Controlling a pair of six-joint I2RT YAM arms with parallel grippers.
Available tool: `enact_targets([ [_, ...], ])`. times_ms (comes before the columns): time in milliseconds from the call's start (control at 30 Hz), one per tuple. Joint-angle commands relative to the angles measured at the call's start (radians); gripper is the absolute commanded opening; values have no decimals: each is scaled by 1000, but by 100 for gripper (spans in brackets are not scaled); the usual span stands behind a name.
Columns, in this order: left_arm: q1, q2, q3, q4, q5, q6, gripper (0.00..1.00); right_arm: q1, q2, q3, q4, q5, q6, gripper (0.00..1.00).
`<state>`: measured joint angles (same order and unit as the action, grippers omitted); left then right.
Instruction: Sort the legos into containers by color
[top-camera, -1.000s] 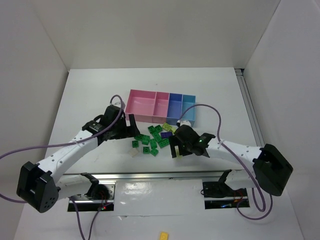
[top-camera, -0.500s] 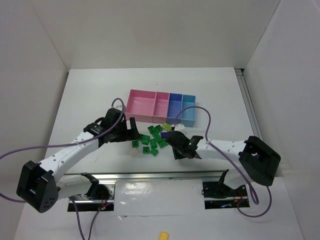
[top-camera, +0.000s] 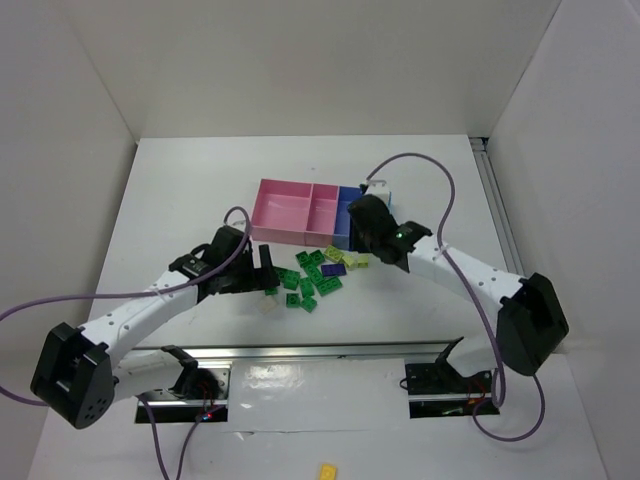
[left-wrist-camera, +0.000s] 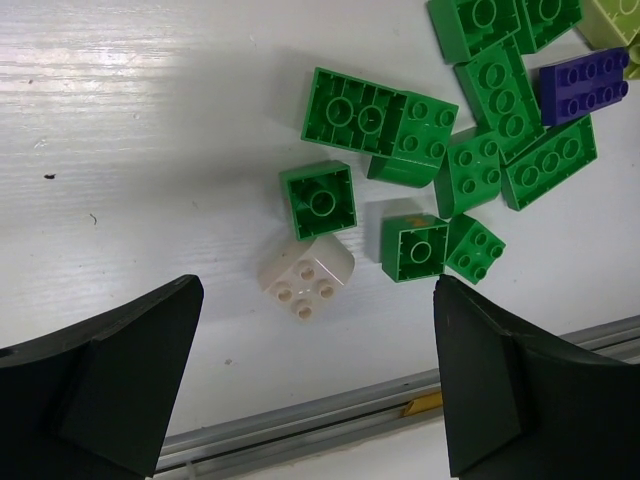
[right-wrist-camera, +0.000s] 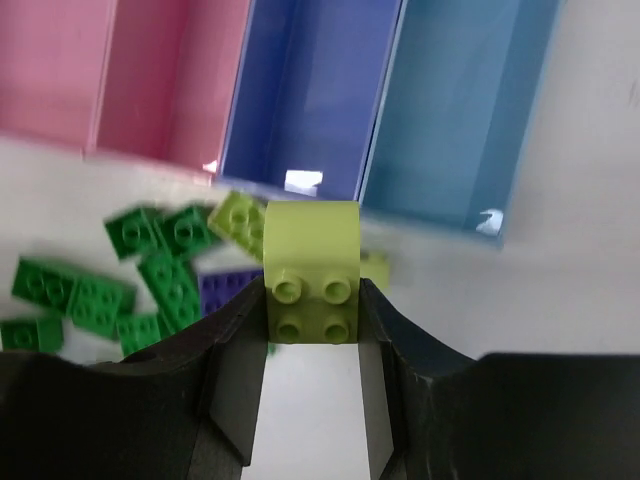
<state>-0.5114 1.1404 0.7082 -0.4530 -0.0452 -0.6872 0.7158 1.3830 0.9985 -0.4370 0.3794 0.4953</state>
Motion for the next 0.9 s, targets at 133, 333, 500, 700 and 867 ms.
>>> enact_targets([
  [133,-4,-44,-10,17,-16,-15,99,-141,209,232,93,-88,-120,27],
  [333,-13,-44,-19,8,-16,-15,99,-193,396,394,55,-99,-141,66],
  [500,-13,-44,-19,8,-25,-15,99,-165,276,309,78,-33,-123,89],
  [700,-22,-34,-19,8,-44,-15,99,-101,-7,-17,75,18,4,77],
  [867,-22,-44,-19,8,-62,-25,99,-55,-186,-259,106,-5,88,71],
])
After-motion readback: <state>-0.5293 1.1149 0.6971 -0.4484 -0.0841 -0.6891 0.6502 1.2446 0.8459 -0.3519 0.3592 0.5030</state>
